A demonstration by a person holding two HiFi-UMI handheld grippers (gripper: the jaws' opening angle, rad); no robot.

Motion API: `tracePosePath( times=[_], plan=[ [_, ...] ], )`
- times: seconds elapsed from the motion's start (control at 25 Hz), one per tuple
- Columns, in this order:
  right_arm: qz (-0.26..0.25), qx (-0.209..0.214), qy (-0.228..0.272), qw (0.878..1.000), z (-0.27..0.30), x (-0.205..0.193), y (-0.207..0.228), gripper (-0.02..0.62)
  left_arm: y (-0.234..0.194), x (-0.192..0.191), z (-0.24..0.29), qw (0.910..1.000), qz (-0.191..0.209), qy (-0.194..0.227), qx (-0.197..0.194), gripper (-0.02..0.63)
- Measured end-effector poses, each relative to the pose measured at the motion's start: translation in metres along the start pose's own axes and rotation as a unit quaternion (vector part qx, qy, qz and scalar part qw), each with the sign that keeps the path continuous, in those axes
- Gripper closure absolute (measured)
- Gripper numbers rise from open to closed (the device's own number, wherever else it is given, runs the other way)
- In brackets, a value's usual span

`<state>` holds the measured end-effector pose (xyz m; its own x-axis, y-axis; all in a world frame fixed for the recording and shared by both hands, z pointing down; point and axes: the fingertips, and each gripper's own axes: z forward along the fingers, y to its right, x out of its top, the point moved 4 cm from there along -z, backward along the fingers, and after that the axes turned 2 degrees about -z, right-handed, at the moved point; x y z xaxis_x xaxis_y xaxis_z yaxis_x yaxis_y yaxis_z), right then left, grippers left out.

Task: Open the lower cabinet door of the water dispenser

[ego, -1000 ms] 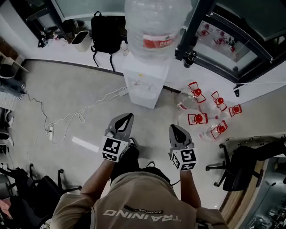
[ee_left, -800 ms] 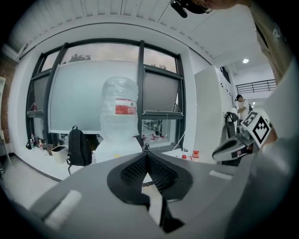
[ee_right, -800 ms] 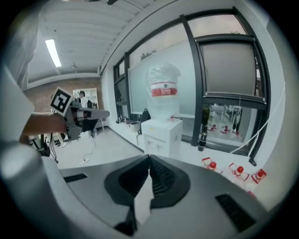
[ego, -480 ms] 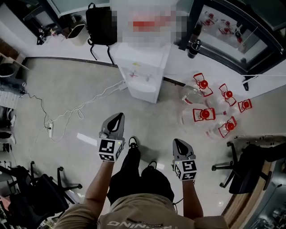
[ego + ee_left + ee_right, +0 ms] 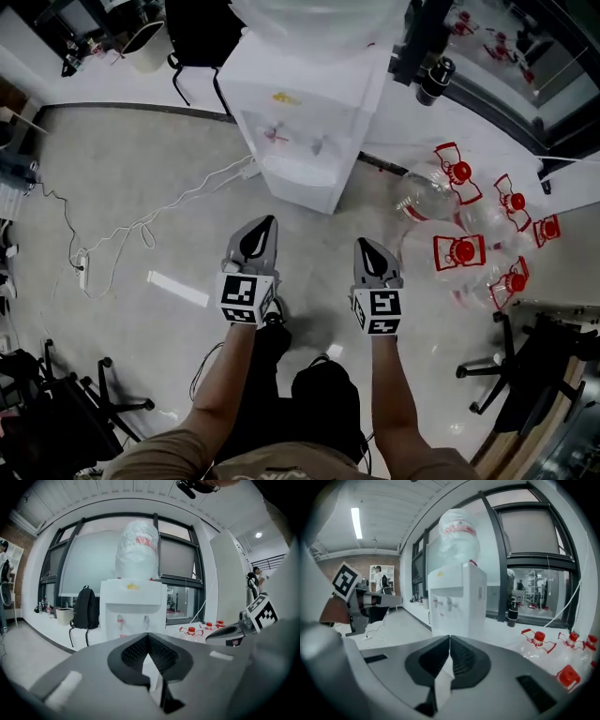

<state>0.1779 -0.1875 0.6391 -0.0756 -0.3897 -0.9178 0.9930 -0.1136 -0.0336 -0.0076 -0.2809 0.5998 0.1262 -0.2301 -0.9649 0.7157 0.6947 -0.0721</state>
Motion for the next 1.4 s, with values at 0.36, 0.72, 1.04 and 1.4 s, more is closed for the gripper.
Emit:
tracePosePath(
  times=[0.36,0.72,1.04,1.4],
  plan=[
    [-0.011,-0.017,0.018,1.0,0.122,-0.117,0.01,0.586,-0.02,-0.11,0.061,0.9996,0.0,0.026,0.005,0.604],
    [-0.012,0.007,0.026,1.0,0.189,-0.193,0.015,0.586,-0.017,-0.158,0.097,0.9985,-0.044,0.028,-0.014,0.604],
    [0.009,-0.016,0.028,0.999,0.201,-0.2,0.035,0.584,-0.023,-0.147,0.078,0.9988,-0.001,0.048,-0.009,0.604],
    [-0.027,-0.018,0.002,0.999,0.228,-0.213,0.051,0.576,-0.029,-0.144,0.075,0.9987,0.021,0.047,-0.003,0.604]
  ],
)
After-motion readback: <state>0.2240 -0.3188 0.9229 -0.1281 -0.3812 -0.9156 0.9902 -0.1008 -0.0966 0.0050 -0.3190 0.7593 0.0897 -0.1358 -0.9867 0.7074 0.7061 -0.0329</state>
